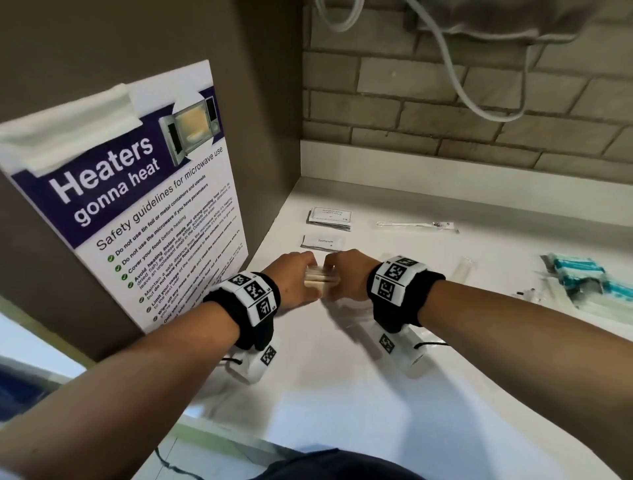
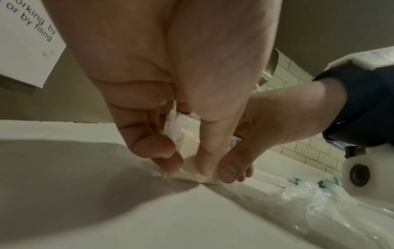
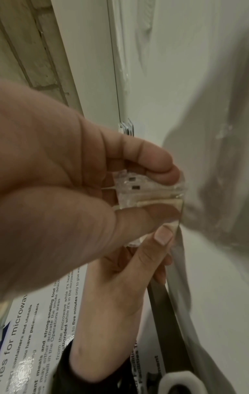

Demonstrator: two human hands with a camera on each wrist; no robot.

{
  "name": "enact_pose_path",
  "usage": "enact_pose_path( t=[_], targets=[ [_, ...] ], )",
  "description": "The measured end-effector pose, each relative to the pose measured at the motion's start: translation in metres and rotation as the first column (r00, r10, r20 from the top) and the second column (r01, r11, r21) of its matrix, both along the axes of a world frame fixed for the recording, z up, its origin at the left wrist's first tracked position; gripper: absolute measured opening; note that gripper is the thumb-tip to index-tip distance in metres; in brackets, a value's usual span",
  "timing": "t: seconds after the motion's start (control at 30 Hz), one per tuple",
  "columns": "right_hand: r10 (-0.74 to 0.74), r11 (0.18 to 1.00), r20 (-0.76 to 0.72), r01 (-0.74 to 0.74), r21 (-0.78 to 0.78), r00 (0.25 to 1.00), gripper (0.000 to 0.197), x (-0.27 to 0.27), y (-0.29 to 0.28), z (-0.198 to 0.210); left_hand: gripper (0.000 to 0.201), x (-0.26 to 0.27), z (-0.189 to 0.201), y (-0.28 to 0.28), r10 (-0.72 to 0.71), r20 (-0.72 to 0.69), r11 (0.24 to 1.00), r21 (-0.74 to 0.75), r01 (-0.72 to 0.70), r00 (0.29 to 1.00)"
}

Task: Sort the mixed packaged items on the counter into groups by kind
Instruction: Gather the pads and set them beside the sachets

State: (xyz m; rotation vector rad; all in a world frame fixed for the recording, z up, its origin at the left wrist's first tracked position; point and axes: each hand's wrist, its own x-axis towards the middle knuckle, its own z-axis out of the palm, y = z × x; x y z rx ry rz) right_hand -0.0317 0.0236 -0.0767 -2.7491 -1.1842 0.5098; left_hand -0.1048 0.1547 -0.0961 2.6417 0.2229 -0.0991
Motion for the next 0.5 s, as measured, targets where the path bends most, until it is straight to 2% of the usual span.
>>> enact_pose_path(
  t=[0.27, 0.43, 0.5],
  targets=[
    [0.042, 0.999, 0.019, -0.042, 0.011, 0.999, 0.041, -0.0029, 0.0041, -0.0026, 0.042, 0.0014, -0.0038, -0.0011, -0.021, -0.067, 0.998, 0.059, 0.025, 0.998],
    [0.037, 0.999, -0.009, -0.037, -0.01, 0.999, 0.032, 0.0002, 0.0006, -0.0016, 0.038, 0.0015, -0.0026, 0.001, -0.014, -0.12, 0.999, 0.042, 0.02, 0.993],
    [0.016, 1.0, -0.021, -0.015, 0.002, 1.0, 0.035, 0.0021, -0.0003, -0.0011, 0.038, 0.001, -0.0012, 0.0013, -0.007, -0.13, 0.999, 0.032, 0.011, 0.992]
  ],
)
